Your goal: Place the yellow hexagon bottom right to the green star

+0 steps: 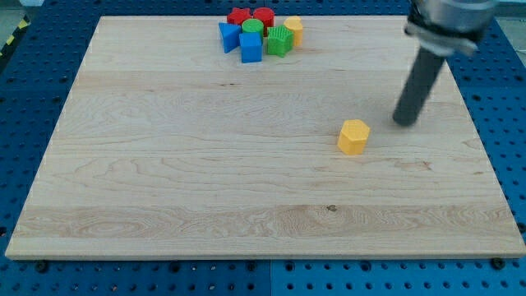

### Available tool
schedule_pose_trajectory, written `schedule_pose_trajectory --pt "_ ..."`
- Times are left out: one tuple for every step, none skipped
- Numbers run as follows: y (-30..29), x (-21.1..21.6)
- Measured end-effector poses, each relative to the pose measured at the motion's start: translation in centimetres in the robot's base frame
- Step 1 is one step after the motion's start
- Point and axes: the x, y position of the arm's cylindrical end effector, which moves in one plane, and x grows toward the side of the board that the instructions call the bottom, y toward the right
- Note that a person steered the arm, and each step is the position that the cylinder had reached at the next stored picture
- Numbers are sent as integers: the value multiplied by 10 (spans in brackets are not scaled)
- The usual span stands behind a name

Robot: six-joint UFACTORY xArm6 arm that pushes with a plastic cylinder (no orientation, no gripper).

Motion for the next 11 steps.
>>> schedule_pose_trajectory --pt "-34 53" --pt "-88 55" --pt "-96 49" --pt "-87 48" --pt "-86 28" --pt "-86 -3" --pt "-83 -21" --pt "-60 -2" --pt "-33 0" --pt "-35 -16" --pt "-47 -35"
